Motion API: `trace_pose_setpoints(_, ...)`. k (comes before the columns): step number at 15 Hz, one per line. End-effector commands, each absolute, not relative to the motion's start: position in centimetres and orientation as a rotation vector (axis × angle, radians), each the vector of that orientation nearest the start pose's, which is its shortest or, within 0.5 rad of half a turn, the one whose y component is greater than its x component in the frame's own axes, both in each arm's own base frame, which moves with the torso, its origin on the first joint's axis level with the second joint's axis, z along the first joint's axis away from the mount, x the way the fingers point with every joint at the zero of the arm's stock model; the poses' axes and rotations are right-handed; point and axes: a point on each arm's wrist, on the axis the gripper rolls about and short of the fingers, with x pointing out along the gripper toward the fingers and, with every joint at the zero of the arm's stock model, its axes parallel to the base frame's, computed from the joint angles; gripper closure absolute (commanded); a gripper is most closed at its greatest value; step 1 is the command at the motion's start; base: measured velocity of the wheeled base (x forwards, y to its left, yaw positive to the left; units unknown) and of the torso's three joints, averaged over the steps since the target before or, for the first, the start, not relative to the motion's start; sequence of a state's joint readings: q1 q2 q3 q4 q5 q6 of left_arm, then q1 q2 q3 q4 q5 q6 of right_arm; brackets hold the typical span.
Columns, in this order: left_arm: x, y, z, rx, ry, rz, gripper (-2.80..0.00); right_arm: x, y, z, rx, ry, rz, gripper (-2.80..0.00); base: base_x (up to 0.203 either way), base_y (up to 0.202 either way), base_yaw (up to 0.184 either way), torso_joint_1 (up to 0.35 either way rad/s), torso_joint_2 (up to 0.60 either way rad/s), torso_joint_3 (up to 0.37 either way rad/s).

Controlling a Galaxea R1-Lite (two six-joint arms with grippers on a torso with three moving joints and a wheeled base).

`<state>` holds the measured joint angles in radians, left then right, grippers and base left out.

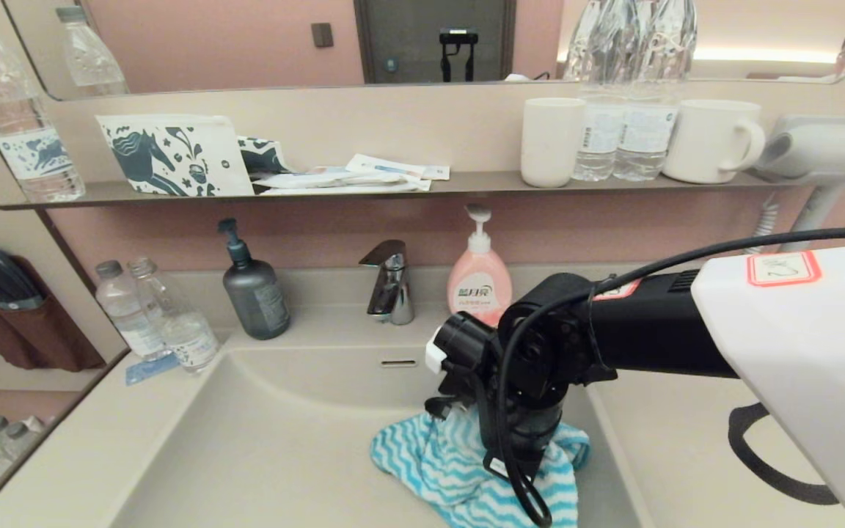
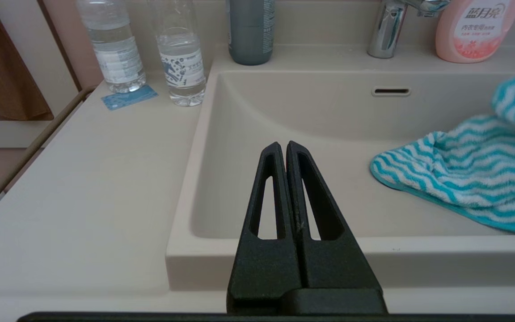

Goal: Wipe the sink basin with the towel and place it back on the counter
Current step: Wipe the sink

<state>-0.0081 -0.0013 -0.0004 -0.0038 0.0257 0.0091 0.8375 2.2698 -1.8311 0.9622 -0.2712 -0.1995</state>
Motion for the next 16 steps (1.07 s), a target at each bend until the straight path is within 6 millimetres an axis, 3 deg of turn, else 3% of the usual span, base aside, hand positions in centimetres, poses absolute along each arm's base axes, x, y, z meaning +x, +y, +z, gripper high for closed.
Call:
trace_pose_setpoints(1,-2.3,0.1,7.6,0.009,-0.005,0.018,0.00,25.6,30.7,10.7,-0.944,1.245,0.654,0.00,0.000,0.000,0.000,0.000,0.00,0.000)
trace_pose_setpoints(5,-2.3,0.1,7.6,0.009,-0.004,0.017,0.00,23.7,32.9,7.3,-0.943,1.354,0.712,0.00,0.000,0.000,0.000,0.000,0.00,0.000)
trace_pose_setpoints(9,-2.3,0.1,7.6,0.009,-0.005,0.018,0.00,22.4,35.8,1.5,-0.921,1.418,0.652,0.00,0.000,0.000,0.000,0.000,0.00,0.000)
trace_pose_setpoints(13,-2.3,0.1,7.6,0.009,-0.005,0.018,0.00,23.7,37.5,0.6,-0.830,1.354,0.639,0.00,0.000,0.000,0.000,0.000,0.00,0.000)
trace_pose_setpoints(16,-2.3,0.1,7.6,0.009,-0.005,0.017,0.00,25.7,37.1,1.3,-0.743,1.312,0.640,0.00,0.000,0.000,0.000,0.000,0.00,0.000)
